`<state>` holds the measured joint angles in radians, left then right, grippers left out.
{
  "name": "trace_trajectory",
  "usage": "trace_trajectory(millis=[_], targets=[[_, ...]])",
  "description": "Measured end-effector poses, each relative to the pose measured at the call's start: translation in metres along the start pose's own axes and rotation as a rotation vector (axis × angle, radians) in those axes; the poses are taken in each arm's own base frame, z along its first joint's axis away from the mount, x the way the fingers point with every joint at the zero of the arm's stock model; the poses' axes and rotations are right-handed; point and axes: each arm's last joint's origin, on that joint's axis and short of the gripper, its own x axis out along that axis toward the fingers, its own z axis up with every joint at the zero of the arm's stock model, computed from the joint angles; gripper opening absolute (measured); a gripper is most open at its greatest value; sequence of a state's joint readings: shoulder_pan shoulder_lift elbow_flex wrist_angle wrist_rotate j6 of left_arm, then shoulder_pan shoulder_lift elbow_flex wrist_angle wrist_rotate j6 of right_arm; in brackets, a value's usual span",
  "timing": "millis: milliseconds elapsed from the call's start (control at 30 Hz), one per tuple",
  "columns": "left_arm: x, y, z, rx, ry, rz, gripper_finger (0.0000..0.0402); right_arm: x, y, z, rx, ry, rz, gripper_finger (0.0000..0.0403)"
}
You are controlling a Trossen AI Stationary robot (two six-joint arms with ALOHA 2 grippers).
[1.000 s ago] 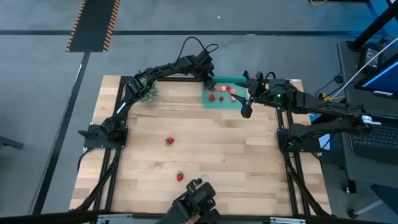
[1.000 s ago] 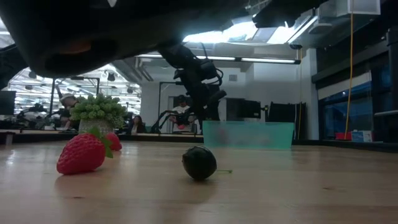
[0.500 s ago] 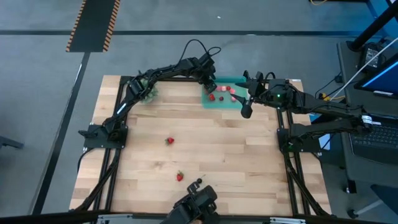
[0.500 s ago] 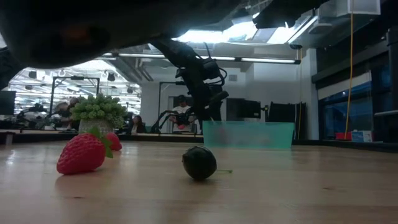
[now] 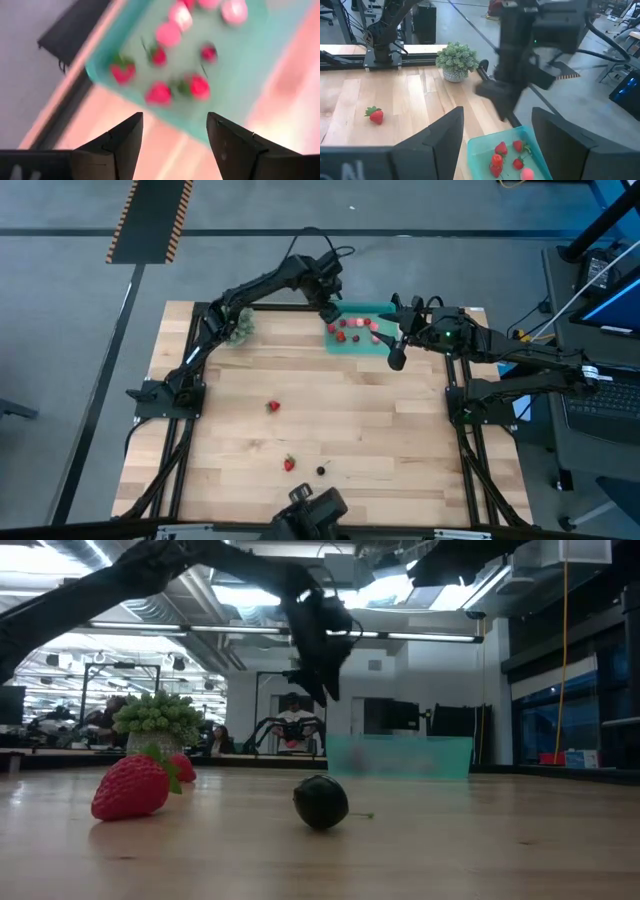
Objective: Pick and placing Produce into tupperware
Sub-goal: Put the strawberry into the blue bin
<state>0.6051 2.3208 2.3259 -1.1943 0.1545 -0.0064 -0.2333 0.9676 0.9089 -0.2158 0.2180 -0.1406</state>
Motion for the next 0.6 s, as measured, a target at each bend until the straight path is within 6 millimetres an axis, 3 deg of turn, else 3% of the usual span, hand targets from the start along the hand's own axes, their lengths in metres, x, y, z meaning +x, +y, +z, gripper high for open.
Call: trace_trajectory(millis=[233,600], targets=[[-0.052,-0.020,-0.030,0.083,0.184,0.017,0.0211,-0.005,-0.001,0.002,0.034,-0.022,-0.002,0.0236],[-0.084,-0.069,-0.070,0.195,0.285,0.019,0.0211,-0.006,-0.002,0.001,0.082,-0.009,-0.001,0.0236]])
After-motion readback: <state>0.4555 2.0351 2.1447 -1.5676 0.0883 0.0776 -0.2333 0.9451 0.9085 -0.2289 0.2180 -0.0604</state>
